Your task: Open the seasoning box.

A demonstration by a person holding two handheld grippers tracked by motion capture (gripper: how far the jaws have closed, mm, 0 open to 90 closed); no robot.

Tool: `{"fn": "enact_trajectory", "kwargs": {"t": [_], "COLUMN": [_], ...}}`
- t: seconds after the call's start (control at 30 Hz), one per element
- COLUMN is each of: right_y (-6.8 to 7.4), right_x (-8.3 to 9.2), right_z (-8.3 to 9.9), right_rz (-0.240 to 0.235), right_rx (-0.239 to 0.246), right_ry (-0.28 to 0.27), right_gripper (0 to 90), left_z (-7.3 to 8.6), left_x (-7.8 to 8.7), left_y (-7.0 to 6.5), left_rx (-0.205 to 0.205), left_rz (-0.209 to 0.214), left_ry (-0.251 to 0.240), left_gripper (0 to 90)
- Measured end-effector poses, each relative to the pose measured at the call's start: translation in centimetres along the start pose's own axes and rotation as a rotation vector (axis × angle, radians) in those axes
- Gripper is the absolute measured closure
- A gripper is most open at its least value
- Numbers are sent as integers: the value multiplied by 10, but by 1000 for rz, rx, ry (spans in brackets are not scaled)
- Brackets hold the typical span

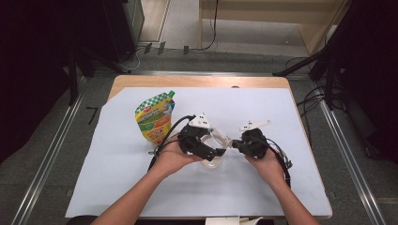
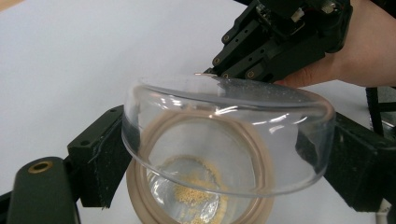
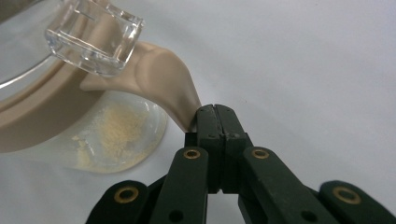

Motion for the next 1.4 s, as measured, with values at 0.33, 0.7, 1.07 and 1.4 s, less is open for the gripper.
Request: {"fn": "enact_trajectory", "kwargs": {"t": [0.33,0.7,1.07,1.4], "right_y": [2,4,5,6], "right_x": [-1,0,1,4], "right_z": [1,2,4,5], "right_rz": [-4,-12,-22,-33], "right_rx": [5,-2,-16,-26], "right_ry": [7,8,5,1], "right_gripper": [900,900,900,900], "left_z": [-2,-6,-18,-31], "left_x": [1,1,-6,-17], "left_y": [-1,0,2,2], "left_rx": [21,28,56,48], "left_rz": [8,40,114,158], "left_ry": [10,-21,-46,-30], "left_gripper": [131,130,128,124]}}
Point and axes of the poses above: each handheld gripper's, and its own axes: x roughly backward along the jaws, z roughly out of its underside, y roughly to its left, the point moved 6 cm from there along -x, roughly forward along the jaws, and after that the axes turned 3 degrees about -x, right-handed, at the moved point
